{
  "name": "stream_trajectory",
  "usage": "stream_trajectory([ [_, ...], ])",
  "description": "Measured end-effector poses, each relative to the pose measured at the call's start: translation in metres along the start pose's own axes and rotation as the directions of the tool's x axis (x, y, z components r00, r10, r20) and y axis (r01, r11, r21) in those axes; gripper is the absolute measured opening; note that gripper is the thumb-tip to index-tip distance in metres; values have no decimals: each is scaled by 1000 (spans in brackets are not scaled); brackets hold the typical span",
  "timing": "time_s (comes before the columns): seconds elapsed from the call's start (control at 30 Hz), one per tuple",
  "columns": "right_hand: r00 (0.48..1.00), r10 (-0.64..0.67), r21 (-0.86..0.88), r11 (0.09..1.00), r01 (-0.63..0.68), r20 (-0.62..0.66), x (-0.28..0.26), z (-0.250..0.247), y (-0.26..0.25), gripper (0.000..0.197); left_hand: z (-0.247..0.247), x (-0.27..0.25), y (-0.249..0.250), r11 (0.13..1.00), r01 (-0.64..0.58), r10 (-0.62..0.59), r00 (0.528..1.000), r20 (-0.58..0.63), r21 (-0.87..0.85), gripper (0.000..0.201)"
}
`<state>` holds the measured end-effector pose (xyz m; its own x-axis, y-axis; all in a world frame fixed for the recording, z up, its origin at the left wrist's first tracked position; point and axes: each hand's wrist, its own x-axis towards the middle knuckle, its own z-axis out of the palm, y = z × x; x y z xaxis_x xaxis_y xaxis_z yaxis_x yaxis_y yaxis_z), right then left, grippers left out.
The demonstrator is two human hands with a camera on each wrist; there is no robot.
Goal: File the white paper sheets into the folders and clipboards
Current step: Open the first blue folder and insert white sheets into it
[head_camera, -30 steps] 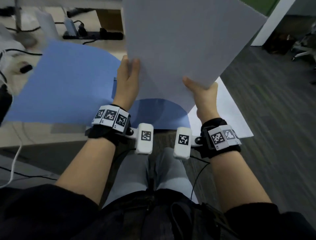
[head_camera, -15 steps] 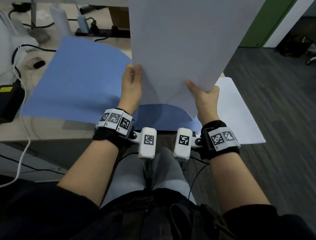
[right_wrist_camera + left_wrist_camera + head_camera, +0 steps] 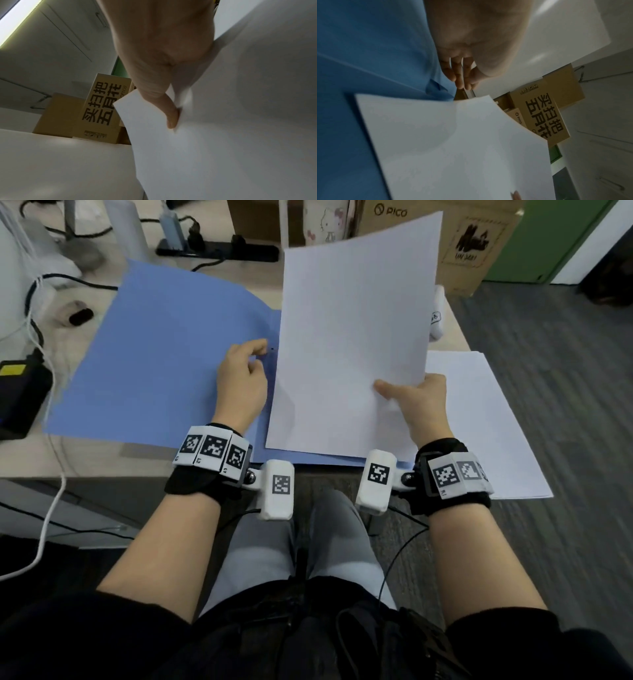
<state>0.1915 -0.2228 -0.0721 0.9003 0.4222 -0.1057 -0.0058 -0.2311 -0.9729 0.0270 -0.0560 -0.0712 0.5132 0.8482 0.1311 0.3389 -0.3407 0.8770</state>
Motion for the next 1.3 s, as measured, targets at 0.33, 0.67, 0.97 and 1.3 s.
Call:
stream_trajectory([
  [0.33,991,135,-154,979,-132,11,10,16,16,55,1,-1,-23,959,-36,6,994,108,281,37],
  [0.67,993,115,-246,963,-112,0,10,21,14,42,-4,-3,-41,966,22,-75,977,197,257,56],
  [0.97,998,65,-392,917,-69,-23,15,27,16,55,-6,-6,-41,967,1,-58,975,216,254,53],
  [1.3,999,-46,-629,776,43,11,-3,33,5,89,1,-9,-38,821,-170,-16,948,318,546,48],
])
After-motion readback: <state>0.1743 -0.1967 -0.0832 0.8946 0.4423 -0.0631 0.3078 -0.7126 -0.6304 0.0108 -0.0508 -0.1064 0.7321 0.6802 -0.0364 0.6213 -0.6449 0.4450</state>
